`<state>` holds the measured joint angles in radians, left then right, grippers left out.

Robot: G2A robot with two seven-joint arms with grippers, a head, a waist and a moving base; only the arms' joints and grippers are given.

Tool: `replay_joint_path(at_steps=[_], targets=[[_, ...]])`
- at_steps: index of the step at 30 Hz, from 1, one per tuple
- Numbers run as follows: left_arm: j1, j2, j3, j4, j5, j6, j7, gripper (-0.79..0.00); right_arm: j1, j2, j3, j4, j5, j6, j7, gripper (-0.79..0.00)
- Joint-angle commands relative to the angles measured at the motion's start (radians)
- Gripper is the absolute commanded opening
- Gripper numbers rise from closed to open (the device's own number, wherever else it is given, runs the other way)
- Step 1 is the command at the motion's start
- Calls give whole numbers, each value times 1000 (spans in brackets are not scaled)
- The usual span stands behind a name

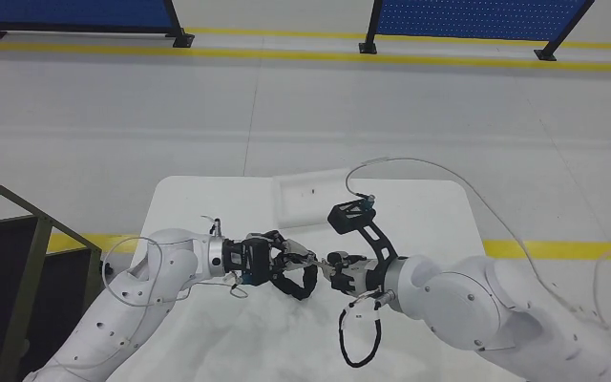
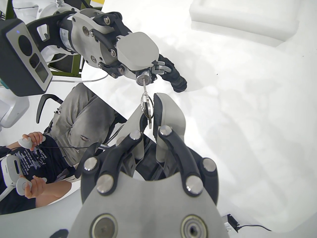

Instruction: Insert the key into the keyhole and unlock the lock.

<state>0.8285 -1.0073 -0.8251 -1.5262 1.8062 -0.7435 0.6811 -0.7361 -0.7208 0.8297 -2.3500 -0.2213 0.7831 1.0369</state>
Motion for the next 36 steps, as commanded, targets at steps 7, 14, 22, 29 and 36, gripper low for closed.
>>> replay_joint_path(at_steps=[7, 14, 22, 29, 36], targets=[[-8, -5, 7, -3, 5, -8, -7, -785, 57, 11, -60, 0, 31, 26, -26, -785], [-14, -9, 14, -4, 12, -13, -5, -785, 109, 18, -124, 0, 57, 61, -61, -785], [-17, -13, 19, -2, 13, -21, 3, -785, 170, 23, -180, 0, 110, 94, -94, -431], [-20, -18, 22, 19, -21, -38, 11, -785, 213, 17, -189, 0, 142, 92, -92, 0], [-22, -23, 24, 36, -55, -66, 10, -785, 226, 15, -183, 0, 92, 31, -86, 0]])
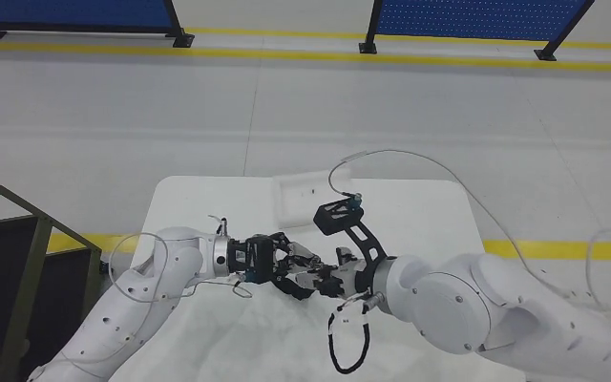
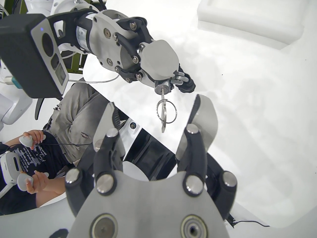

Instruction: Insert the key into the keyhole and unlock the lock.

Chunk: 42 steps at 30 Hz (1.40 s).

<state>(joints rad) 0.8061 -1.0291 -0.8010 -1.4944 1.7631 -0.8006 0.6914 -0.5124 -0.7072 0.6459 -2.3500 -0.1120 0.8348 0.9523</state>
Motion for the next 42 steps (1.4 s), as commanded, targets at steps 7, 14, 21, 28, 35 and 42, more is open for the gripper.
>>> replay_joint_path(at_steps=[7, 14, 21, 28, 35, 42], targets=[[-28, -3, -16, 29, -98, -133, -69, -785, 2, 16, 0, 0, -156, -282, 59, 0], [-36, 10, -43, 52, -279, -212, -168, -785, -67, 47, 73, 0, -183, -535, 64, 0], [-73, 42, 23, 59, -491, -212, -316, -785, -133, 83, 109, 0, -271, -833, 207, 0], [-153, 72, 146, 59, -712, -212, -414, -785, -179, 99, 184, 41, -285, -910, 136, 0], [-234, 106, 227, 63, -834, -212, -407, -785, -179, 99, 184, 41, -285, -910, 136, 0], [-300, 146, 292, 66, -873, -212, -372, -785, -179, 99, 184, 41, -285, -910, 136, 0]])
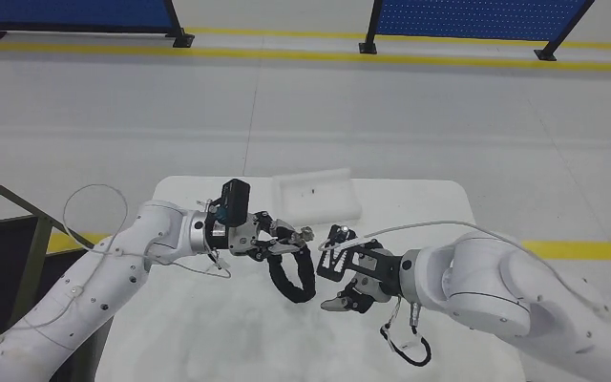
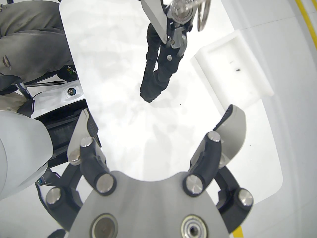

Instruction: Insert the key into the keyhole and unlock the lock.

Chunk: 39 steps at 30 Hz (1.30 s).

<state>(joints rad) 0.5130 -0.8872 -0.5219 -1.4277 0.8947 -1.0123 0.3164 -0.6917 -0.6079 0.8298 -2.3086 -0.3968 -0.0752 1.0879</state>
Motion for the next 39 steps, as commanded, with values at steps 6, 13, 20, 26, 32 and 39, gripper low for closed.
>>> replay_joint_path(at_steps=[6, 13, 20, 26, 32, 39], targets=[[-55, 16, 120, -9, -24, 0, 1, -785, -11, 2, 12, 4, -46, -42, -19, 0], [-105, 21, 213, -2, -56, 0, 28, -785, -37, 19, 87, 11, -96, -284, -85, 0], [-153, 15, 279, 10, -57, 0, 57, -785, -48, 27, 138, 26, -180, -575, -203, 0], [-179, 6, 327, 20, -57, 0, 86, -785, -36, 23, 138, 5, -250, -680, -223, -157], [-193, -3, 352, 24, -50, 0, 105, -785, -15, 11, 112, 0, -310, -707, -221, -483], [-187, -16, 352, 24, -42, 0, 101, -785, 13, -5, 90, -11, -337, -694, -230, -539]])
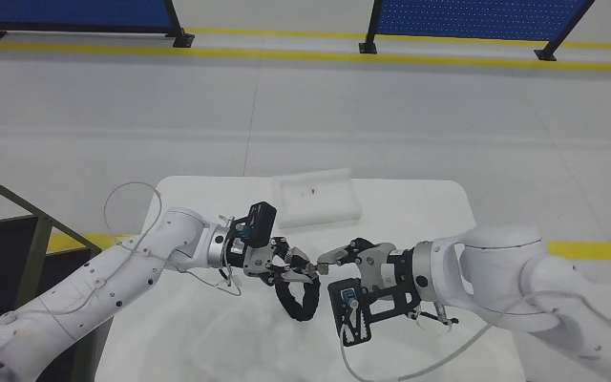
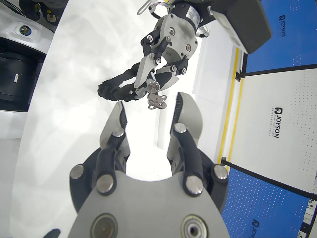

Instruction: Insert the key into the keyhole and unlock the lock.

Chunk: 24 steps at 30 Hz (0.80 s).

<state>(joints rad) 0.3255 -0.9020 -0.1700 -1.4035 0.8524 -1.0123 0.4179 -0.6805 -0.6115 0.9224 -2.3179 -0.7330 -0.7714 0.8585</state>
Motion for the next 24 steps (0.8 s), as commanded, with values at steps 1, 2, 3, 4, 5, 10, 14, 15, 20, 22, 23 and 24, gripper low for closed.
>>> replay_joint_path(at_steps=[1, 2, 3, 4, 5, 10, 14, 15, 20, 22, 23, 24], targets=[[0, -3, 0, 0, 1, 0, -2, -785, 5, -4, -7, -4, -2, 4, -4, -536], [0, -5, 0, -1, 2, 0, -3, -785, 7, -6, -10, -4, -2, 8, -9, -536], [1, -7, 0, -1, 2, 0, -4, -785, 8, -9, -14, -5, -3, 13, -11, -539], [2, -8, 0, -1, 3, 0, -6, -785, 9, -11, -19, -5, -6, 20, -12, -545], [2, -10, 0, -2, 4, 0, -7, -785, 9, -13, -24, -6, -8, 26, -14, -545], [1, -18, 0, -4, 6, 0, -10, -785, 9, -25, -45, -7, -28, 67, -16, -643], [0, -21, 0, -1, 7, 0, -10, -785, 9, -31, -51, -4, -41, 81, -20, -628], [0, -22, 0, -1, 6, 0, -9, -785, 8, -32, -52, -2, -41, 83, -21, -616], [1, -25, 0, 1, 9, 0, -4, -785, -1, -35, -45, -5, -41, 84, -27, -499], [1, -25, 0, 3, 11, 0, -2, -785, -6, -35, -40, -11, -42, 83, -27, -453], [1, -25, 0, 4, 12, 0, -1, -785, -10, -34, -37, -11, -43, 82, -23, -446], [1, -25, 0, 5, 12, 0, 1, -785, -14, -34, -34, -12, -44, 83, -17, -443]])
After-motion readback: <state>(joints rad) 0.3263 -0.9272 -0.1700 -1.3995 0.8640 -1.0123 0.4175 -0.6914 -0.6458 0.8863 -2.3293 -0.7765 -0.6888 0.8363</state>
